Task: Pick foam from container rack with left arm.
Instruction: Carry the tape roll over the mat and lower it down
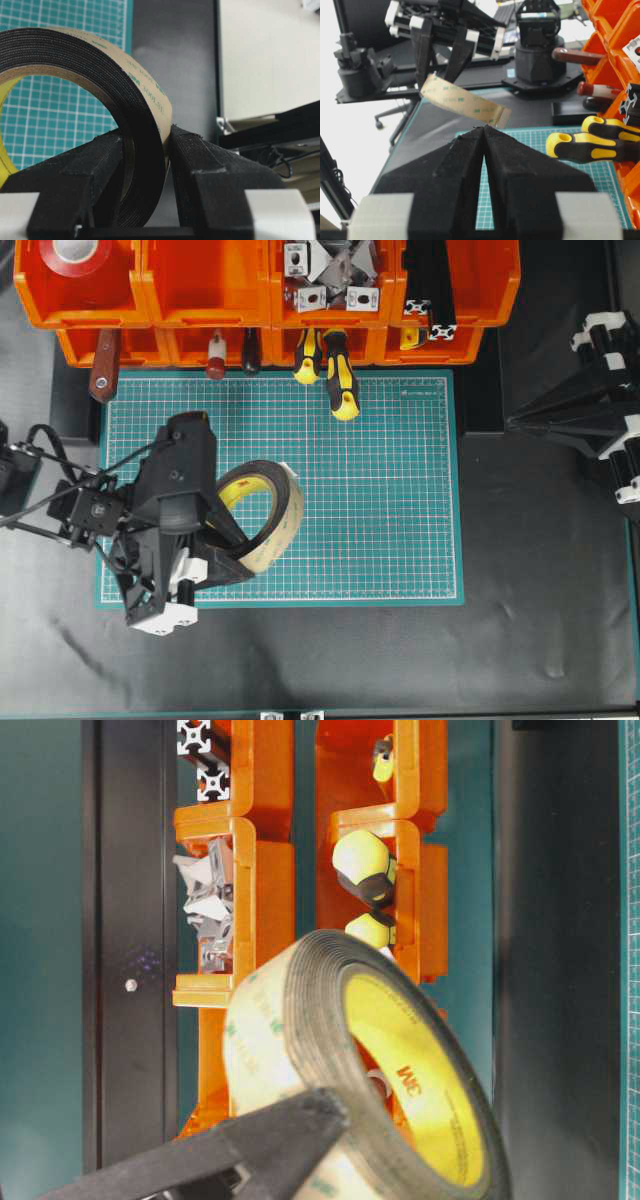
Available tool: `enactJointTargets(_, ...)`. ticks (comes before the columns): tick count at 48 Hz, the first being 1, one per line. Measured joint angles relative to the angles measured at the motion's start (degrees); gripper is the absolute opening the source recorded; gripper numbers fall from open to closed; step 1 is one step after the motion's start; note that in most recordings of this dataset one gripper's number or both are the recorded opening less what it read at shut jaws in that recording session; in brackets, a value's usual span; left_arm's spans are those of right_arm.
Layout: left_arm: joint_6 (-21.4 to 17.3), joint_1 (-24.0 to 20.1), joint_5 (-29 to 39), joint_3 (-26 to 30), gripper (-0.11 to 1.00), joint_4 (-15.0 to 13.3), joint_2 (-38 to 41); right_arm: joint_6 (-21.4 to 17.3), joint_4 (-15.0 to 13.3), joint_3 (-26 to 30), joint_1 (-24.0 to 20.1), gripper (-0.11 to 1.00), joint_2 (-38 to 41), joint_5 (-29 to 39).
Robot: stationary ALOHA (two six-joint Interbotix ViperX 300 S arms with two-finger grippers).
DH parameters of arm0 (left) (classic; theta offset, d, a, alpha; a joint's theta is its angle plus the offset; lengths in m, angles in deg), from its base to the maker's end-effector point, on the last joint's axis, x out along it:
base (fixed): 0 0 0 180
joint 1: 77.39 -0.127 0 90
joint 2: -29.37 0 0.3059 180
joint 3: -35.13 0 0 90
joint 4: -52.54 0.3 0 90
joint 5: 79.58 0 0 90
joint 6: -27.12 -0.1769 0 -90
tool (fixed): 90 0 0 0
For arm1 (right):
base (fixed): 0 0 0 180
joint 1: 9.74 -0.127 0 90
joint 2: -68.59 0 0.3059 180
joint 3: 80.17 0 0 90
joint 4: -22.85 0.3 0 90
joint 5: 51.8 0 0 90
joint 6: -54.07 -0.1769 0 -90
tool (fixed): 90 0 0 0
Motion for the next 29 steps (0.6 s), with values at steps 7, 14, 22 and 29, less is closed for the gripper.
enactJointTargets(7, -0.1, 0.0, 0.0, 0.0, 0.27, 0.0, 0.2, 0.0, -0.1, 0.0, 0.0, 0.00, -0.2, 0.1)
enactJointTargets(14, -0.2, 0.0, 0.0, 0.0, 0.27, 0.0, 0.2, 0.0, 0.0, 0.0, 0.0, 0.00, -0.3, 0.1)
enactJointTargets(22, -0.3, 0.0, 0.0, 0.0, 0.27, 0.0, 0.3, 0.0, 0.0, 0.0, 0.0, 0.00, -0.3, 0.1)
enactJointTargets(29, -0.4, 0.0, 0.0, 0.0, 0.32, -0.1, 0.5, 0.0, -0.1, 0.0, 0.0, 0.00, -0.3, 0.1)
